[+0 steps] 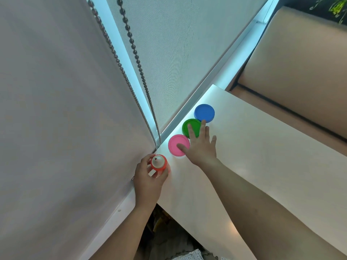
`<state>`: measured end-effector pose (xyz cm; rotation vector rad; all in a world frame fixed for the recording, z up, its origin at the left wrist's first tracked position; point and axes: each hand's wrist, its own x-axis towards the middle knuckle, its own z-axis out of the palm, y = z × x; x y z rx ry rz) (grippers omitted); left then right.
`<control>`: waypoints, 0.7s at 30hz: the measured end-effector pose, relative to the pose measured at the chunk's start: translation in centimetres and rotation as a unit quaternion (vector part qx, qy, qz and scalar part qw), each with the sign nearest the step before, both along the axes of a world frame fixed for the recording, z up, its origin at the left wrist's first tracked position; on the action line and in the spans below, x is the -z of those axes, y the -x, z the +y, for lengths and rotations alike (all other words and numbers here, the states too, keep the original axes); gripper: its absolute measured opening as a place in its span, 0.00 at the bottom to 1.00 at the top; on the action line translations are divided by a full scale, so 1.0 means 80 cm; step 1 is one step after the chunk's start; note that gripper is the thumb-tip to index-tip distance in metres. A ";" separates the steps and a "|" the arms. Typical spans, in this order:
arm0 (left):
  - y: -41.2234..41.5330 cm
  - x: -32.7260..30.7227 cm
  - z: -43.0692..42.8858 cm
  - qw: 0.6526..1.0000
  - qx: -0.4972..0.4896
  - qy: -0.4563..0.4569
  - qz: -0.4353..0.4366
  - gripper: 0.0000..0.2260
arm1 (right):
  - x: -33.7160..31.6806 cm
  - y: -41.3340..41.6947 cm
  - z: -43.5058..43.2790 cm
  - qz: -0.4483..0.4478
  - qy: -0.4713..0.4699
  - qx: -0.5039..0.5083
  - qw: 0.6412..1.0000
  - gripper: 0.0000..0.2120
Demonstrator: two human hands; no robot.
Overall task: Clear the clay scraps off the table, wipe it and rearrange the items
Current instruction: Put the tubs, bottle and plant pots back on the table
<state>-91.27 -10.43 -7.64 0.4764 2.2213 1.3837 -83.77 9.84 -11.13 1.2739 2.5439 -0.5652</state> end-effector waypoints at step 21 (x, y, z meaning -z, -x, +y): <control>-0.005 0.012 -0.007 0.998 0.001 0.063 0.010 0.39 | -0.011 0.000 0.005 0.101 0.006 0.040 0.994 0.40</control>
